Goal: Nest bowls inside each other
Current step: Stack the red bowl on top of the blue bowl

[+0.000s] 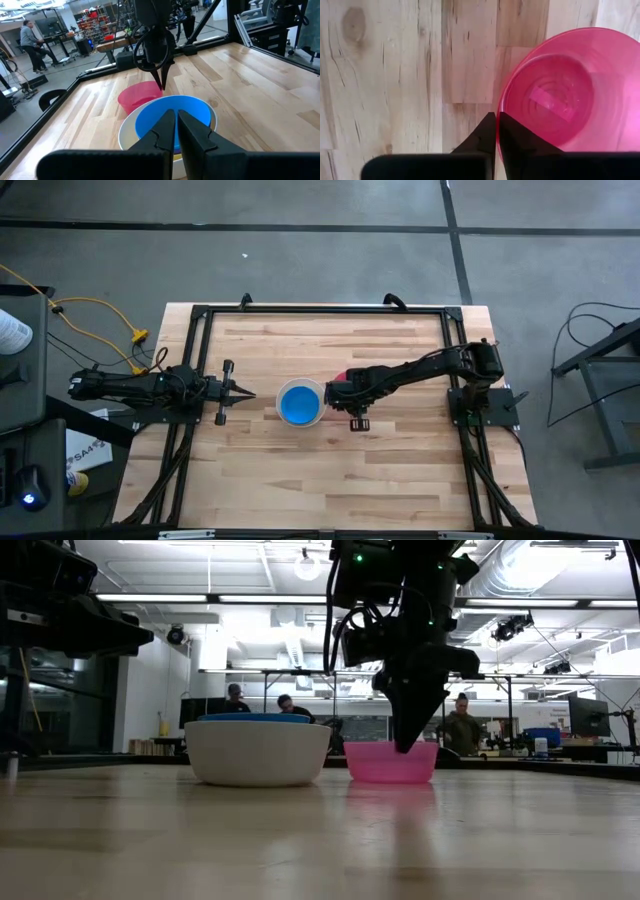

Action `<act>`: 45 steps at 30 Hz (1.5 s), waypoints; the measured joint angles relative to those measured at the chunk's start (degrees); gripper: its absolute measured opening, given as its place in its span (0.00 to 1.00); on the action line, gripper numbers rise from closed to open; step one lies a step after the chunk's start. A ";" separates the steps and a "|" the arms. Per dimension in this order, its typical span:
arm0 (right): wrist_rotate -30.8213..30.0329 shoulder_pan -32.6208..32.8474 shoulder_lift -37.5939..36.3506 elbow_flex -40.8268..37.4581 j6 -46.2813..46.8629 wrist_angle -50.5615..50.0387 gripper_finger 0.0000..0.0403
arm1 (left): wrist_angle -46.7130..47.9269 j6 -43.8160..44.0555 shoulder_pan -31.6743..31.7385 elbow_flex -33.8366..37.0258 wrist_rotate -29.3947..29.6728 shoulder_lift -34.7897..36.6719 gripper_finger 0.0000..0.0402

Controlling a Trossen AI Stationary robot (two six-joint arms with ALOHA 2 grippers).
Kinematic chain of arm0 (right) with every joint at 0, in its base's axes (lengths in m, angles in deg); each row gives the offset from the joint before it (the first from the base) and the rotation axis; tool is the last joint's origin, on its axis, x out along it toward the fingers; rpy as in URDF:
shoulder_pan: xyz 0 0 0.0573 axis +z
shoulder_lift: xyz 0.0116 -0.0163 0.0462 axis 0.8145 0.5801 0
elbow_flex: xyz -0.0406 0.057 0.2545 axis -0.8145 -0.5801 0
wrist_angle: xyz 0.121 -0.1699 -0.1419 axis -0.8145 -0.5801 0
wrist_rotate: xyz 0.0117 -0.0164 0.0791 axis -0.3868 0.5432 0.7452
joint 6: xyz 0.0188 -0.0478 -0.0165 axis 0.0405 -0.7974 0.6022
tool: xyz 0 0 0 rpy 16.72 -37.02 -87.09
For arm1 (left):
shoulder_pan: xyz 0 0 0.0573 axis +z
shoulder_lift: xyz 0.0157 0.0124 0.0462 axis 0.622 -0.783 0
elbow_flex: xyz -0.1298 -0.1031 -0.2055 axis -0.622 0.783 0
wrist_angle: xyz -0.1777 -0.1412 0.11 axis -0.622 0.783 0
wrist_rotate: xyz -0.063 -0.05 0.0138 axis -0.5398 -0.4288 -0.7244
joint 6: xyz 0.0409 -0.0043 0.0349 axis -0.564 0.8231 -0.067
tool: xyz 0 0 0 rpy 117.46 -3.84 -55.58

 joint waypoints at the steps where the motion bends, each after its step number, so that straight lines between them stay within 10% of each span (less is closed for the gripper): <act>1: 0.00 0.00 0.00 0.00 -0.14 0.00 0.02 | 0.00 0.00 0.00 0.00 0.00 0.00 0.05; 45: -7.48 3.60 0.00 16.86 -14.87 -10.40 0.01 | 0.00 0.00 0.00 0.01 0.00 0.00 0.05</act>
